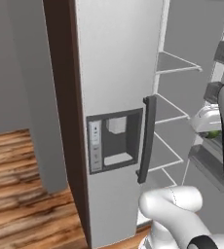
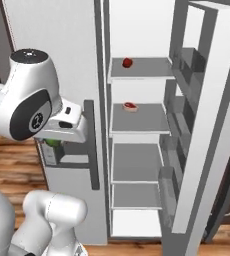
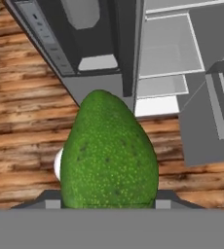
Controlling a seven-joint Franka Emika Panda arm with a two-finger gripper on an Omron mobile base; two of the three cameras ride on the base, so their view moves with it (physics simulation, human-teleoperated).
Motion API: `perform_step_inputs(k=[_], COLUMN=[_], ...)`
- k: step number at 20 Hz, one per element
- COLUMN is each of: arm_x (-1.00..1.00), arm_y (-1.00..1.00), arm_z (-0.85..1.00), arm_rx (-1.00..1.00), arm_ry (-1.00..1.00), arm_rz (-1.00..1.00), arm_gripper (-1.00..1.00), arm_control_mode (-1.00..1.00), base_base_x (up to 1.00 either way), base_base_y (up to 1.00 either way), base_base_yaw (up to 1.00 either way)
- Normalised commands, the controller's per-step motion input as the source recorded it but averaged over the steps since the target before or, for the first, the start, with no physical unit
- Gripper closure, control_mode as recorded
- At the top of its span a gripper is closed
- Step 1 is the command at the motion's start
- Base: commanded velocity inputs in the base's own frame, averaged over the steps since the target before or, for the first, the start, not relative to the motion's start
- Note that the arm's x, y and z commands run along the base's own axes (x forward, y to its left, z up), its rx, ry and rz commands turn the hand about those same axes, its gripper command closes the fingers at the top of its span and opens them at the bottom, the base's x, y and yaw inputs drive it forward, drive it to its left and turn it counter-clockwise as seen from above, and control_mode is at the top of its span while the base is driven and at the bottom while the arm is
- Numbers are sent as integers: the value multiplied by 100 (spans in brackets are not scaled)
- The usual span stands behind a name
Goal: Transport the steak and avocado to the fridge. Place the steak on the rack containing meat and place the avocado on the rack containing the vegetable, ensuring meats and vegetables are on different racks.
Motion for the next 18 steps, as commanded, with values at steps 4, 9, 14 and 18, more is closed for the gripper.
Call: perform_step_inputs(k=[4, 9, 14, 18], arm_x=[0, 0, 0, 0], arm_y=[0, 0, 0, 0], arm_z=[0, 0, 0, 0], arm_rx=[0, 0, 0, 0], arm_ry=[0, 0, 0, 0], arm_rz=[0, 0, 0, 0], arm_gripper=[100, 100, 100, 100], arm_control_mode=[100, 100, 100, 100], base_base_x=[14, 8, 27, 62], base_base_y=[-13, -15, -1, 1], base_base_yaw=[-22, -31, -36, -31])
